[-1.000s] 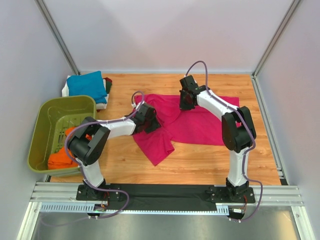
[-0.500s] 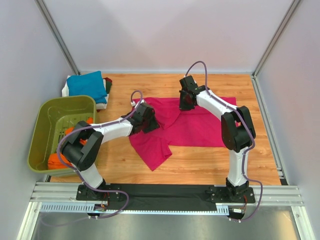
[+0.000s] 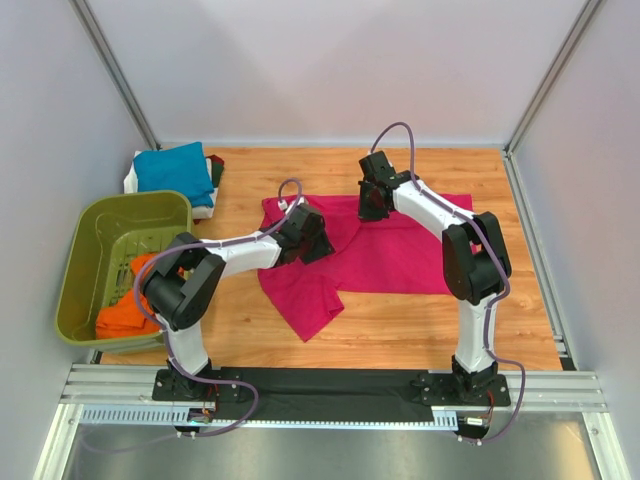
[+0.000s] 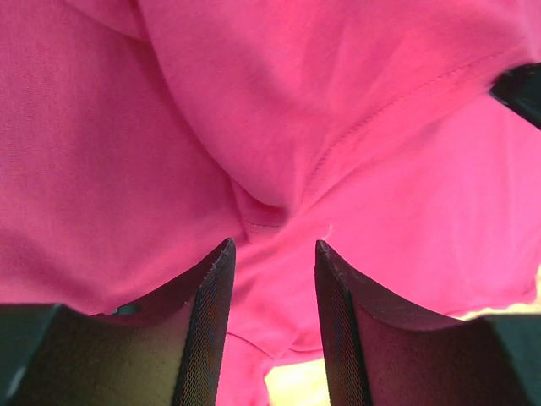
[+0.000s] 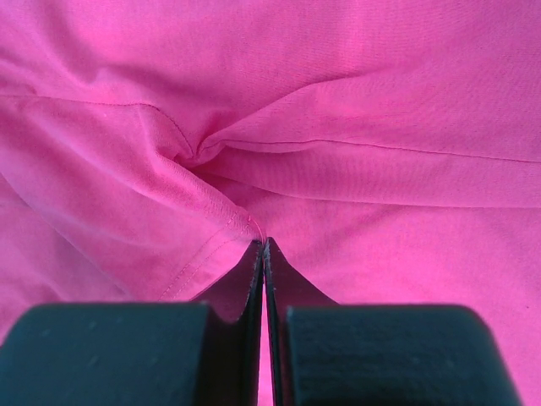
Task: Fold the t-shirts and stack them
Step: Fold the tshirt
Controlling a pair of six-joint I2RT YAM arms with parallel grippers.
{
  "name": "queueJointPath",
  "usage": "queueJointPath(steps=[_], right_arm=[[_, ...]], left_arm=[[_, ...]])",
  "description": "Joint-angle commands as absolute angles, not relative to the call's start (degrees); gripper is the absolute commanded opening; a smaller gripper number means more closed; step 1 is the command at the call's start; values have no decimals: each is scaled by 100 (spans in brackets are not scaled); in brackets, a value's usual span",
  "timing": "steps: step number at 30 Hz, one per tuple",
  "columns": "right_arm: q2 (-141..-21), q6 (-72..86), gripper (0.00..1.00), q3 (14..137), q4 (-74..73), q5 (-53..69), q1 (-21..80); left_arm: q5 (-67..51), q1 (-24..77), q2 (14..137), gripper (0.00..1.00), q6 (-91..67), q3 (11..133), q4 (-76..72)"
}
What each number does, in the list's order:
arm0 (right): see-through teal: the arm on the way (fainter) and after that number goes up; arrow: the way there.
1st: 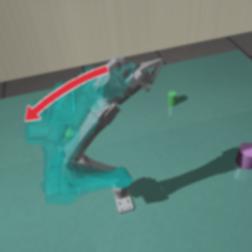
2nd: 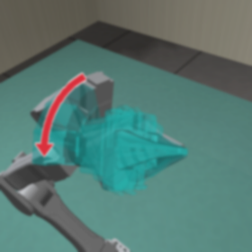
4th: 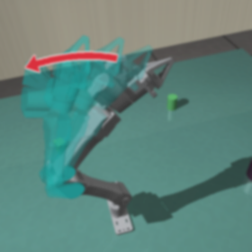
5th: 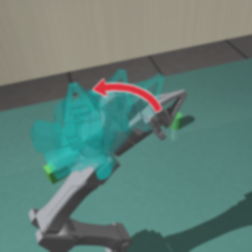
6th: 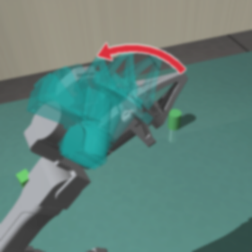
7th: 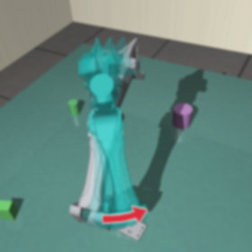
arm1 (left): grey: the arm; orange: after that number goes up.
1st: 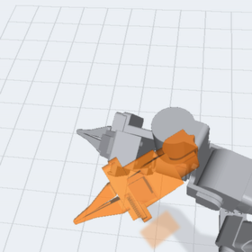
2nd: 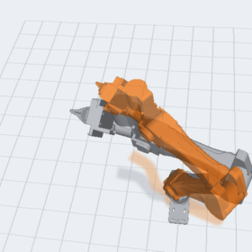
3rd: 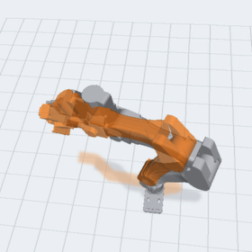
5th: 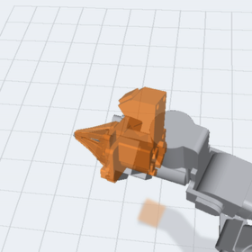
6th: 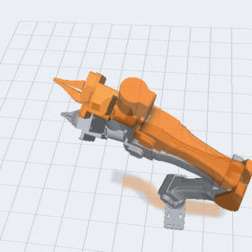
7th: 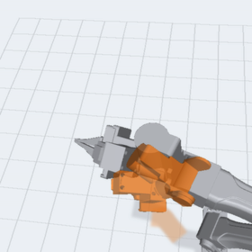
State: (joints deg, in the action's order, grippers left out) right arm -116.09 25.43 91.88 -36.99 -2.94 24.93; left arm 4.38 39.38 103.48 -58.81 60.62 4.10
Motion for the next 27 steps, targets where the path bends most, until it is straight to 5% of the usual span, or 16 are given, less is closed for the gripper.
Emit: queueJointPath(steps=[1, 17, 19, 25, 27], right_arm=[[-11654, 2487, 0, 9229, -3507, -308, 2470], [-11663, 2443, 0, 9290, -3533, -325, 2452], [-11681, 2443, 0, 9290, -3533, -325, 2444], [-11672, 2435, 0, 9308, -3542, -299, 2426], [-11681, 2435, 0, 9325, -3533, -299, 2408]], left_arm=[[579, 3964, 10354, 50, -5985, 6267, 316], [729, 3973, 10643, 44, -6012, 6372, 193], [756, 3973, 10670, 40, -6012, 6381, 150], [888, 3973, 10574, 0, -6029, 6469, 237], [862, 3973, 10416, 0, -6029, 6521, 325]])
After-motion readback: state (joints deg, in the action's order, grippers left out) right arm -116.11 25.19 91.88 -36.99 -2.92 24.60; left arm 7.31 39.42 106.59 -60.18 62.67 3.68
